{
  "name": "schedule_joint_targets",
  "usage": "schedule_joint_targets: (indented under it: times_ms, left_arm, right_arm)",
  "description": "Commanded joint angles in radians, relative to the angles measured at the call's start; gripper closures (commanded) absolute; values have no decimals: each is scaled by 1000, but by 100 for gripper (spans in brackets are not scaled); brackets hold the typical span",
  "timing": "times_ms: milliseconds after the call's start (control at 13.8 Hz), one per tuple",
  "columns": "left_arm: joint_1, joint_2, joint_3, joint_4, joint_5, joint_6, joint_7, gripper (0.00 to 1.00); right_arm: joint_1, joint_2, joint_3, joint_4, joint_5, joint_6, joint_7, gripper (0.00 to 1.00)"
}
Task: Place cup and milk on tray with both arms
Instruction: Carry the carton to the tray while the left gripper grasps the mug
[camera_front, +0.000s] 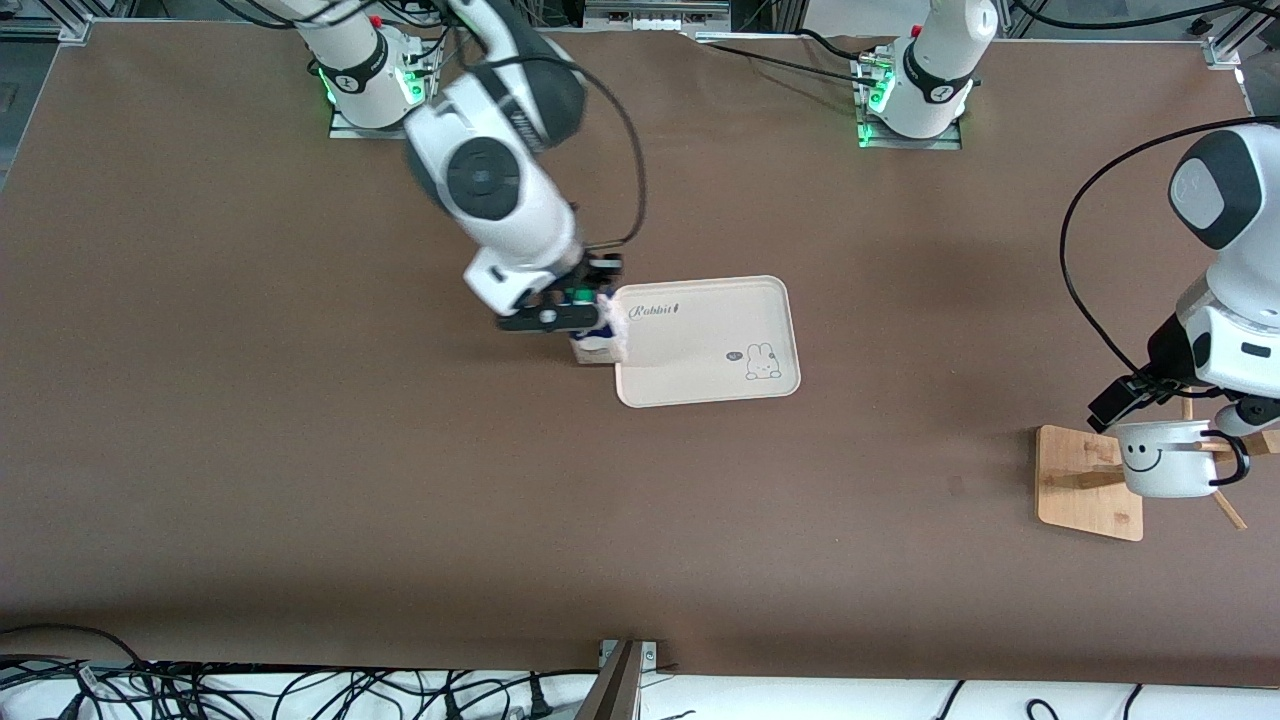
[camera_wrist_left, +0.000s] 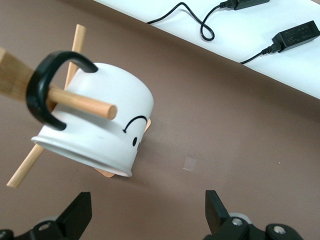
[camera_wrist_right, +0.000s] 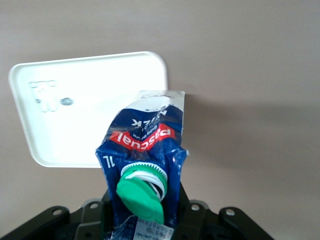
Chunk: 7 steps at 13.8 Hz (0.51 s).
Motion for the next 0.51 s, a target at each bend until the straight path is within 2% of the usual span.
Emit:
schedule_joint_targets:
  times_ms: [0,145,434]
  left_arm:
    - [11,-32,-15,-33,39,18,-32,0]
    - [14,-30,-17,-41,87,67,-67,3]
    - [44,9,-18,-82,79,275,-197,3]
  right_arm:
    - [90,92,-14,86,-84,50,114,53]
    - [110,103,-14,86,-130,50,126,53]
    - [107,105,-15,83,-127,46,130,53]
